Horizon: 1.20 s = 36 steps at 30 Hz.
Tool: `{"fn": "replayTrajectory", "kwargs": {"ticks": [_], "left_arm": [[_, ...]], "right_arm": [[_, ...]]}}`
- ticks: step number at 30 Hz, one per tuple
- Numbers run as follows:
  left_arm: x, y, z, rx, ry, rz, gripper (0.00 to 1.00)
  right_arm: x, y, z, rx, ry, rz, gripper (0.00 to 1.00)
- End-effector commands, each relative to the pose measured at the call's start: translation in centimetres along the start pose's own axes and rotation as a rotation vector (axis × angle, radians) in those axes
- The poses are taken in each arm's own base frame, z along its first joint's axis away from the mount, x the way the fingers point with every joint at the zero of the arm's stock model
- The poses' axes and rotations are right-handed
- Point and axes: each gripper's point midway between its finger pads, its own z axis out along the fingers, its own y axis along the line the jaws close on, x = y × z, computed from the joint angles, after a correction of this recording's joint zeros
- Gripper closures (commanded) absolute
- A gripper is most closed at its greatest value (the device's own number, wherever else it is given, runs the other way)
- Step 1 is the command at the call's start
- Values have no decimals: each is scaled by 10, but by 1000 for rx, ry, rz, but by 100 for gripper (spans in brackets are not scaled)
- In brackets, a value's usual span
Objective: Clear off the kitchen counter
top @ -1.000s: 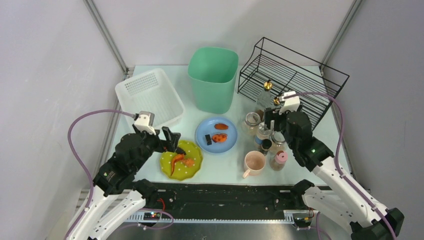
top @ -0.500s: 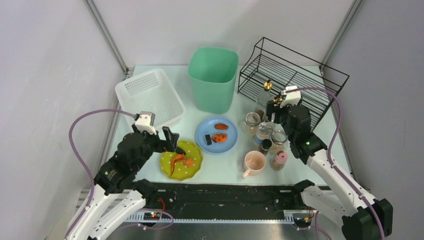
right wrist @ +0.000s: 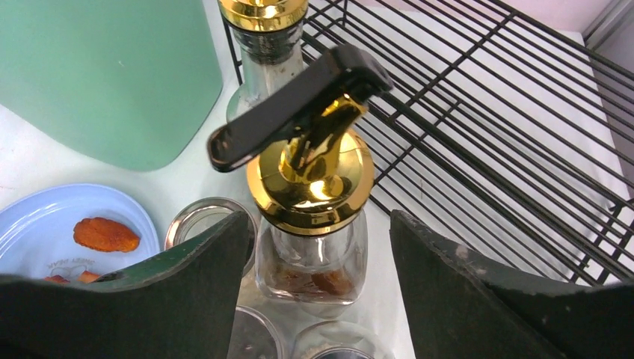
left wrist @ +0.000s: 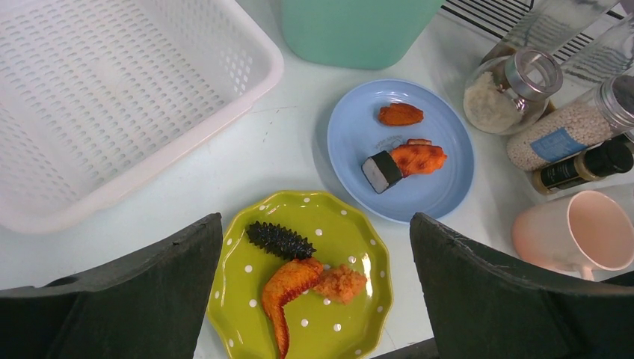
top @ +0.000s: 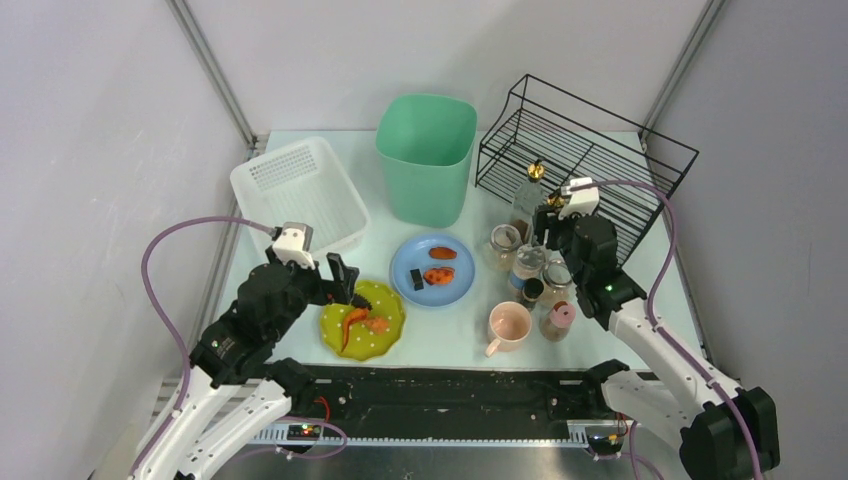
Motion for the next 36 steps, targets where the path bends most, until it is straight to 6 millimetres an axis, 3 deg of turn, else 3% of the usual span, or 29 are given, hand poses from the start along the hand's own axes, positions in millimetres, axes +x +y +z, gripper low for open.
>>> {"fn": "replayTrajectory", "kwargs": {"ticks": [1,9,18,36], "left_arm": [[-3,0,2,0,-6,20,2],[-3,-1,1,0,-6,17,2],[-2,0,2,-3,-1,16,2],[0,0,3,-8,8,16,2]], "right_arm": [[-17,-7,1,27,-83,43,28],[-24,-12,-1,43,-124,56,37],[-33,-11,-4,36,-159,64,34],[-24,-7,10,33,-139,80,42]]}}
